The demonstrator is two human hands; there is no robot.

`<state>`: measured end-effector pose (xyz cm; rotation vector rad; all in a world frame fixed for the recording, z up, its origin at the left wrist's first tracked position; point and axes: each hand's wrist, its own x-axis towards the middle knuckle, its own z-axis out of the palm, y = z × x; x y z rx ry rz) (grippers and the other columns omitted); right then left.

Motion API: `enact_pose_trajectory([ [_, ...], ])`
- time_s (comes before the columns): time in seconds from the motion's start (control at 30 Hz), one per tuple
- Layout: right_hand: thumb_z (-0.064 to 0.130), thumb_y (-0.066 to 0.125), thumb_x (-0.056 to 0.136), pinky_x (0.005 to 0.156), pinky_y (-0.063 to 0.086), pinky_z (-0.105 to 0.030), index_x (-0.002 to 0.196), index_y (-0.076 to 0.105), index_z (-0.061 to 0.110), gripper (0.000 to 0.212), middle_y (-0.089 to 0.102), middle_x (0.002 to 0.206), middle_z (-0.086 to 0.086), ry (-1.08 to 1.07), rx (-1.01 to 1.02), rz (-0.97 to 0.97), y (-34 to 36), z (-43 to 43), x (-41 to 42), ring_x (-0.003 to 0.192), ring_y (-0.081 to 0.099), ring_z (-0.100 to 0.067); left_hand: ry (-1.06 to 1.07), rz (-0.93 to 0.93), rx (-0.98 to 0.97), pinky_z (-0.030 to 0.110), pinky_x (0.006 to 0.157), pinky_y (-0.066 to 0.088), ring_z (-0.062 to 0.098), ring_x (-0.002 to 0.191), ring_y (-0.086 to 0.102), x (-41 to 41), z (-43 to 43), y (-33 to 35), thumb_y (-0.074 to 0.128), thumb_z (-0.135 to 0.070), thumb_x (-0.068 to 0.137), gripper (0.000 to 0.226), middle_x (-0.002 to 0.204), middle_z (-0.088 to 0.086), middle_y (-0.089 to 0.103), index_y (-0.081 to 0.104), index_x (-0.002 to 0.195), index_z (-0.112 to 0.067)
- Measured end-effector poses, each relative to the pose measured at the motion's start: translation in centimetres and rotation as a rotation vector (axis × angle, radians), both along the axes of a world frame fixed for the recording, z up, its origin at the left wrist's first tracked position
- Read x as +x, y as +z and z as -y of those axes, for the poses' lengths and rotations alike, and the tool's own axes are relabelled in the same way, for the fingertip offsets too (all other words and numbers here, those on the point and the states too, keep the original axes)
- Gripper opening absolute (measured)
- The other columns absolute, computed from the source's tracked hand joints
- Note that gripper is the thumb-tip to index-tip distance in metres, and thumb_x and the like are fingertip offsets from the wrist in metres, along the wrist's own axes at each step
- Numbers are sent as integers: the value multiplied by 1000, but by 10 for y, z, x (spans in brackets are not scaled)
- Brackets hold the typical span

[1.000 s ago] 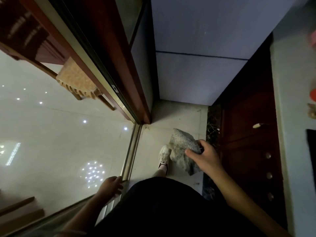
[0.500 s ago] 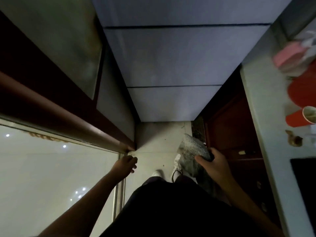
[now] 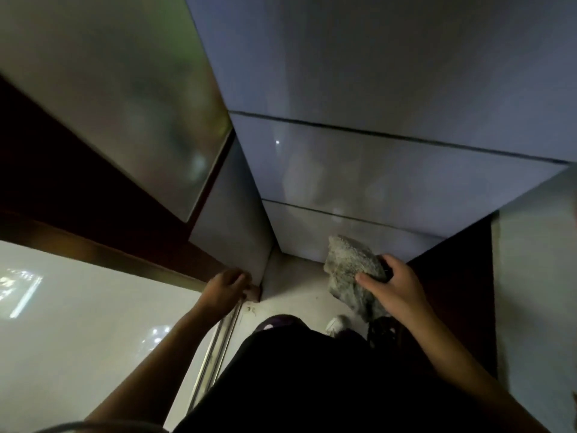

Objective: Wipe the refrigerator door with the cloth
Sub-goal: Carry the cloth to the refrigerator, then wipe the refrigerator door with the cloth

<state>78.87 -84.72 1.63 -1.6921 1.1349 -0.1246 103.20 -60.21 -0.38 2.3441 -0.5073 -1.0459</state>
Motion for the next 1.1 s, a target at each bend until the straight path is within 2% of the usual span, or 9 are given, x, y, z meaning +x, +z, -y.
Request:
enact_pose_trajectory([
  [0.1, 35, 84, 79, 80, 61, -37, 98, 69, 31, 25, 73, 96, 12, 60, -98, 94, 45, 25, 25, 90, 70, -6, -107, 123, -141, 45, 82, 58, 20, 81, 71, 20, 36, 44, 43, -61, 87, 31, 90, 0, 72, 63, 88, -36],
  [0.23, 34, 84, 79, 69, 52, -10, 99, 64, 41, 29, 70, 98, 22, 103, -260, 256, 128, 39, 54, 89, 65, 11, -162, 251, -366, 38, 85, 54, 10, 93, 68, 42, 88, 122, 41, -62, 90, 34, 95, -13, 70, 65, 94, -39],
  [0.3, 36, 83, 78, 70, 50, -5, 102, 65, 40, 31, 71, 97, 23, 113, -342, 335, 174, 45, 66, 91, 64, 12, -172, 339, -457, 37, 87, 54, 6, 97, 67, 52, 107, 163, 37, -70, 86, 43, 102, -15, 71, 66, 98, -42],
  [0.37, 35, 84, 77, 69, 49, -5, 101, 67, 38, 30, 72, 94, 23, 128, -442, 413, 224, 50, 77, 90, 66, 9, -173, 416, -561, 33, 85, 54, 3, 98, 68, 63, 120, 204, 37, -72, 83, 40, 103, -20, 70, 64, 100, -47],
  [0.5, 38, 84, 73, 72, 49, -5, 99, 68, 35, 31, 72, 94, 21, 131, -685, 553, 331, 63, 101, 89, 67, 7, -158, 682, -796, 21, 72, 49, 1, 87, 67, 84, 146, 295, 40, -66, 87, 50, 98, -12, 71, 67, 109, -30],
  [0.57, 37, 83, 73, 70, 51, -8, 97, 69, 34, 28, 72, 90, 19, 124, -799, 612, 382, 69, 112, 86, 68, 4, -148, 819, -887, 15, 70, 44, -5, 87, 63, 91, 155, 342, 45, -58, 93, 45, 100, -11, 69, 67, 115, -26],
  [0.77, 40, 82, 73, 68, 52, -18, 99, 67, 37, 31, 71, 93, 21, 119, -1164, 743, 516, 70, 136, 84, 66, 3, -103, 1139, -1060, 31, 80, 49, -1, 93, 55, 103, 159, 444, 40, -53, 97, 44, 112, -18, 60, 63, 124, -27],
  [1.0, 43, 79, 73, 67, 42, -3, 103, 65, 36, 34, 63, 89, 28, 131, -1477, 696, 614, 72, 167, 84, 59, 15, -94, 1416, -1166, 36, 99, 47, 19, 120, 58, 139, 174, 519, 38, -47, 100, 45, 129, 1, 62, 65, 121, -18],
  [1.1, 43, 79, 74, 72, 50, -21, 106, 64, 30, 38, 65, 94, 17, 126, -1598, 629, 637, 78, 181, 84, 61, -2, -40, 1454, -1198, 32, 102, 42, 21, 124, 55, 157, 184, 531, 38, -45, 101, 46, 132, 4, 62, 66, 121, -15],
])
